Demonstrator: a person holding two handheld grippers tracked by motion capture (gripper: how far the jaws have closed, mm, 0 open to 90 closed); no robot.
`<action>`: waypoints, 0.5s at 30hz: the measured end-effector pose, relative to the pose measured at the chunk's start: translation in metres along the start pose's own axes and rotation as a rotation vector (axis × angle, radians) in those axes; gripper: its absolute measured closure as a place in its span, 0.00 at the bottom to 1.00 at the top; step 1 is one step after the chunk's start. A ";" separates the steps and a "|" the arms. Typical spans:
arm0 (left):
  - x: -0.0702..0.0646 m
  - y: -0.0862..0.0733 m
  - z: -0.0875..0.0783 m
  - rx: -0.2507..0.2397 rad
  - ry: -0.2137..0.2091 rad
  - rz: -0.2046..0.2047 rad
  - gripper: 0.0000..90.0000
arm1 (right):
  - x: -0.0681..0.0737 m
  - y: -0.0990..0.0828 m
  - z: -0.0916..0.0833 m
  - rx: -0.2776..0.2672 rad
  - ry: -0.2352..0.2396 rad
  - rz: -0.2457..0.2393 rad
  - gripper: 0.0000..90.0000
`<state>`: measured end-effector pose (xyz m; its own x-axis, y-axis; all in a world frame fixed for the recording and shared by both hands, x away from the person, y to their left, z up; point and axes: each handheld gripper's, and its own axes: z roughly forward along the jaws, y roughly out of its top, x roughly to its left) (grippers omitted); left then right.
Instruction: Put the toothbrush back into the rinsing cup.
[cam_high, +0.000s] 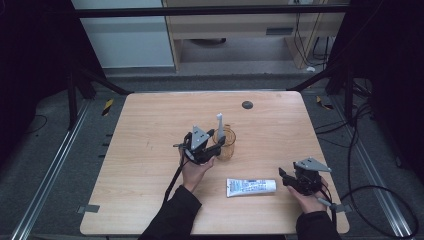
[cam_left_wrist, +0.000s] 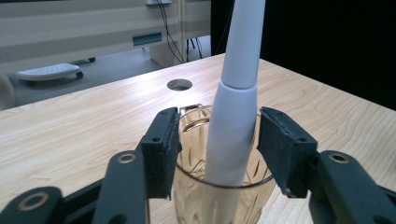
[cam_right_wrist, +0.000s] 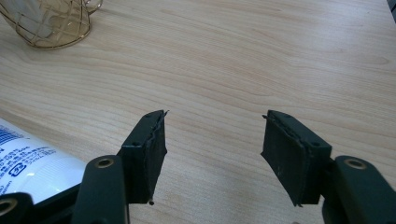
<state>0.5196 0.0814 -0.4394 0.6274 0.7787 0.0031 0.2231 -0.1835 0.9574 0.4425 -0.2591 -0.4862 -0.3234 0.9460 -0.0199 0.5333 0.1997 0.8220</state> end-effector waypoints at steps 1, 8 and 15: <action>0.000 0.000 -0.002 0.001 0.002 0.002 0.51 | 0.000 0.000 0.000 0.000 -0.001 -0.001 0.43; 0.004 0.001 -0.017 0.030 0.026 0.021 0.46 | 0.000 0.000 -0.001 -0.001 -0.003 0.004 0.43; 0.009 0.013 -0.035 0.023 0.034 0.062 0.44 | 0.001 0.001 0.000 0.002 -0.004 0.005 0.42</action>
<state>0.5024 0.1070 -0.4164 0.6149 0.7853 0.0720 0.2022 -0.2452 0.9482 0.4423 -0.2585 -0.4853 -0.3179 0.9480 -0.0177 0.5368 0.1954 0.8208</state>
